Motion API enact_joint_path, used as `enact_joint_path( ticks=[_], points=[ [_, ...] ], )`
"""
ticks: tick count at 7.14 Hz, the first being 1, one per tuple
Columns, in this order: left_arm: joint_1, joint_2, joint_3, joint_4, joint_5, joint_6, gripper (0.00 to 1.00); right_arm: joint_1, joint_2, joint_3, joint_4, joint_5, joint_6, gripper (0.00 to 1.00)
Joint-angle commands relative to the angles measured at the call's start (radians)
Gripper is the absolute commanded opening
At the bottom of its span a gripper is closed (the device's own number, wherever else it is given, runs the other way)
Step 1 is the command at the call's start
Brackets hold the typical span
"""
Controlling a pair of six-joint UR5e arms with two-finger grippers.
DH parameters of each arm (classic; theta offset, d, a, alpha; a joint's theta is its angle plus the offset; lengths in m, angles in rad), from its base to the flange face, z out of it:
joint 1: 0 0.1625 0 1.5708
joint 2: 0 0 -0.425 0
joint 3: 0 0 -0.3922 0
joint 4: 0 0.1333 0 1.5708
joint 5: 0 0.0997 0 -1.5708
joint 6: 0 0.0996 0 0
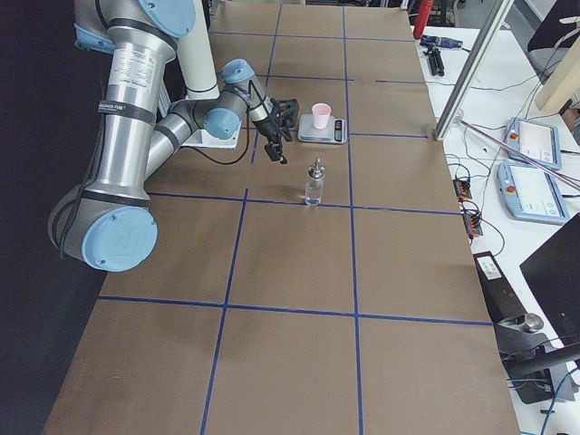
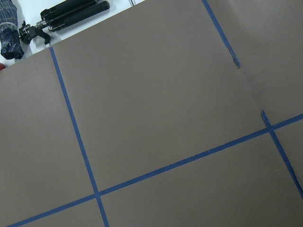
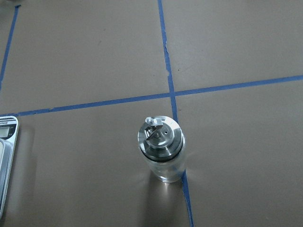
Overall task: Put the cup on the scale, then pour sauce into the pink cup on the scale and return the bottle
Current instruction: 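Move the right gripper toward the glass sauce dispenser bottle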
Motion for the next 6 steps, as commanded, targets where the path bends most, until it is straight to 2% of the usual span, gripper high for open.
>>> enact_joint_path(
  ticks=[1, 2, 3, 4, 5, 6],
  points=[
    [-0.001, 0.002, 0.0, -0.001, 0.0, 0.0, 1.0, -0.092, -0.009, -0.008, 0.049, -0.162, -0.006, 1.0],
    [-0.001, 0.002, 0.0, -0.001, 0.0, 0.0, 1.0, -0.156, -0.011, -0.042, 0.069, -0.282, -0.006, 1.0],
    [-0.001, 0.002, -0.001, -0.001, -0.001, 0.0, 1.0, -0.216, -0.053, -0.101, 0.172, -0.391, -0.004, 1.0],
    [-0.001, 0.002, -0.006, -0.001, -0.003, 0.0, 1.0, -0.266, -0.113, -0.217, 0.392, -0.507, -0.007, 1.0],
    [-0.001, 0.002, -0.009, -0.001, -0.004, 0.0, 1.0, -0.3, -0.125, -0.325, 0.544, -0.589, -0.024, 1.0],
    [-0.001, 0.002, -0.009, -0.001, -0.004, 0.0, 1.0, -0.331, -0.123, -0.37, 0.576, -0.655, -0.024, 1.0]
  ],
)
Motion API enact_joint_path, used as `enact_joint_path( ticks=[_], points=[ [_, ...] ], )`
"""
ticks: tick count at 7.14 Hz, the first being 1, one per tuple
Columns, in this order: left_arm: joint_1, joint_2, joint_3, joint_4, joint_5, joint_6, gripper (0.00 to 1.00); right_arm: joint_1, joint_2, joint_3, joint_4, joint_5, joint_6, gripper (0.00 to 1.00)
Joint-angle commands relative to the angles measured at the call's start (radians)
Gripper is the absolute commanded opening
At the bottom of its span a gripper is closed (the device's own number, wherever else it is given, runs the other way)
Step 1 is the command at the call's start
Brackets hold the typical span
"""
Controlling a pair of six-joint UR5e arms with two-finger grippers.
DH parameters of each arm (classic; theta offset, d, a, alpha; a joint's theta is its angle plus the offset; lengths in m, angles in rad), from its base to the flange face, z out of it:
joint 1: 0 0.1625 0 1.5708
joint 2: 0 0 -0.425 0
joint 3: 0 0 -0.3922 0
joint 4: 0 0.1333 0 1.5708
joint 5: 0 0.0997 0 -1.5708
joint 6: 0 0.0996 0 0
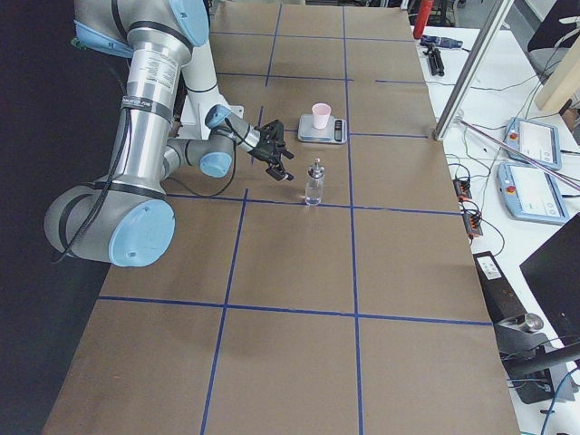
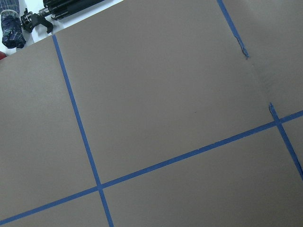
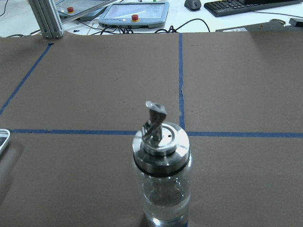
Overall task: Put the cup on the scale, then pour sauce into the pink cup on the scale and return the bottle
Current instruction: 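Move the right gripper toward the glass sauce dispenser bottle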
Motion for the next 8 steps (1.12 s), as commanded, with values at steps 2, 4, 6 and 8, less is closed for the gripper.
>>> enact_joint_path(
  ticks=[2, 4, 6, 8],
  points=[
    [0.0, 0.002, -0.002, 0.0, -0.004, 0.0, 1.0, -0.071, 0.002, -0.116, 0.109, -0.191, 0.01, 1.0],
    [0.001, 0.0, -0.002, -0.002, -0.004, -0.002, 1.0, -0.086, 0.025, -0.162, 0.112, -0.278, 0.01, 1.0],
    [0.002, 0.0, 0.0, -0.002, -0.005, -0.002, 1.0, -0.099, 0.114, -0.203, 0.115, -0.282, 0.011, 1.0],
    [0.003, 0.0, 0.009, -0.002, -0.004, 0.0, 1.0, -0.11, 0.121, -0.304, 0.299, -0.308, -0.01, 1.0]
  ],
)
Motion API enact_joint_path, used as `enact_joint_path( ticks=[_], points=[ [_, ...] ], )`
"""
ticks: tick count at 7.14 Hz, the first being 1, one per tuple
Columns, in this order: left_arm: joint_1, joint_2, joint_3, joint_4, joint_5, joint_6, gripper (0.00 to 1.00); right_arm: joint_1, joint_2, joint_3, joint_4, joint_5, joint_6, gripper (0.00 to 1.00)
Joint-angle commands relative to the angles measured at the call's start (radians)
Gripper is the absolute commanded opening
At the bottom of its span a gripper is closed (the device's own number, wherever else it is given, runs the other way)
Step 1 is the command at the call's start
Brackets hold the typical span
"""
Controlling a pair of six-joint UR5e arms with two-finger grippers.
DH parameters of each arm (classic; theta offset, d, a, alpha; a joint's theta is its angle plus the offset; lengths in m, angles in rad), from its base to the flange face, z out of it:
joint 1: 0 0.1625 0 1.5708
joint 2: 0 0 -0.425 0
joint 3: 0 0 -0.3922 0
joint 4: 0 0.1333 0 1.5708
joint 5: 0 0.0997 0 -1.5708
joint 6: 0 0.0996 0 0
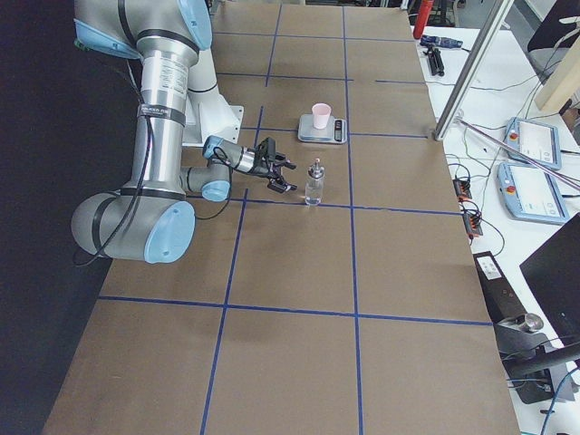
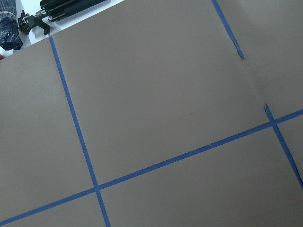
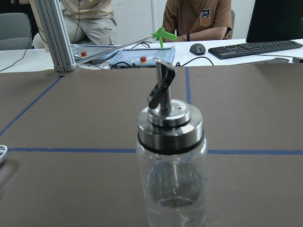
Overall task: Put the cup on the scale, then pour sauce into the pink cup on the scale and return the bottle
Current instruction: 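Close the right gripper around the glass dispenser bottle's body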
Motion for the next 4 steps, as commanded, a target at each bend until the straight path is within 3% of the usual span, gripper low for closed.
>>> enact_joint_path(
  ticks=[1, 4],
  points=[
    [-0.001, 0.0, 0.004, 0.0, -0.001, 0.001, 1.0, -0.005, 0.008, -0.064, 0.108, -0.038, -0.056, 1.0],
    [-0.001, 0.0, 0.004, 0.0, -0.001, 0.001, 1.0, -0.008, 0.014, -0.075, 0.105, -0.119, -0.101, 1.0]
  ],
)
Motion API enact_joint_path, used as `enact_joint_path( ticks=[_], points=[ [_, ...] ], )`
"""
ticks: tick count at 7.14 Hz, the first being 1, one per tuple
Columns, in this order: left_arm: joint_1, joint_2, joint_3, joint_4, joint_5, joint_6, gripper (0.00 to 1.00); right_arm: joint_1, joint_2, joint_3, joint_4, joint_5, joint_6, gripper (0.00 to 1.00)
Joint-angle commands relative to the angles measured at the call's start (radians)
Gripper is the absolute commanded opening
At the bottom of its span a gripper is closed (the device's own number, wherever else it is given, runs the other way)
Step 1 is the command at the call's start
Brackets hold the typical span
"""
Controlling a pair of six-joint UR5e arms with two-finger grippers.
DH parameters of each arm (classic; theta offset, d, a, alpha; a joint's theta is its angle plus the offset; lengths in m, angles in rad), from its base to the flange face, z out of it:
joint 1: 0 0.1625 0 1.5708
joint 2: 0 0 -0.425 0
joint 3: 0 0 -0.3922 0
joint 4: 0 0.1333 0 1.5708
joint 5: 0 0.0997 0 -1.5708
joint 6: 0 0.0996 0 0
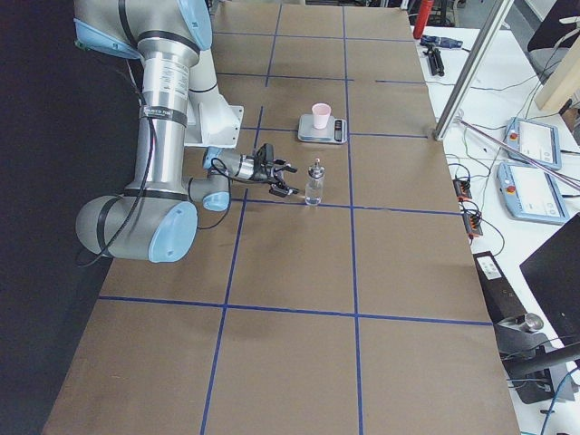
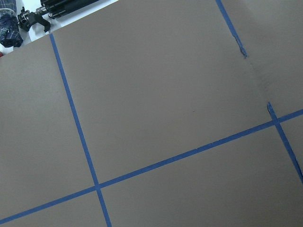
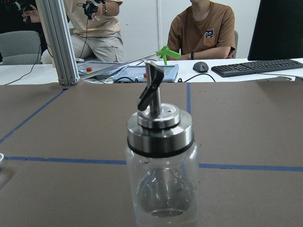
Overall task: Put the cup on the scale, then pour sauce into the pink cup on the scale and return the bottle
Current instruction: 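Close the right gripper around the glass dispenser bottle's body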
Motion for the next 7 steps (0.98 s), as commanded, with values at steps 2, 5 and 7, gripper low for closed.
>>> enact_joint_path(
  ticks=[2, 5, 7],
  points=[
    [0.0, 0.0, -0.001, 0.0, 0.0, 0.0, 1.0, -0.001, 0.019, -0.037, -0.009, -0.068, -0.059, 1.0],
    [0.001, 0.0, 0.005, 0.0, 0.002, 0.0, 1.0, -0.001, 0.079, -0.077, -0.007, -0.069, -0.062, 1.0],
    [0.001, 0.0, 0.005, 0.002, 0.004, 0.0, 1.0, 0.001, 0.081, -0.085, -0.004, -0.082, -0.085, 1.0]
  ],
)
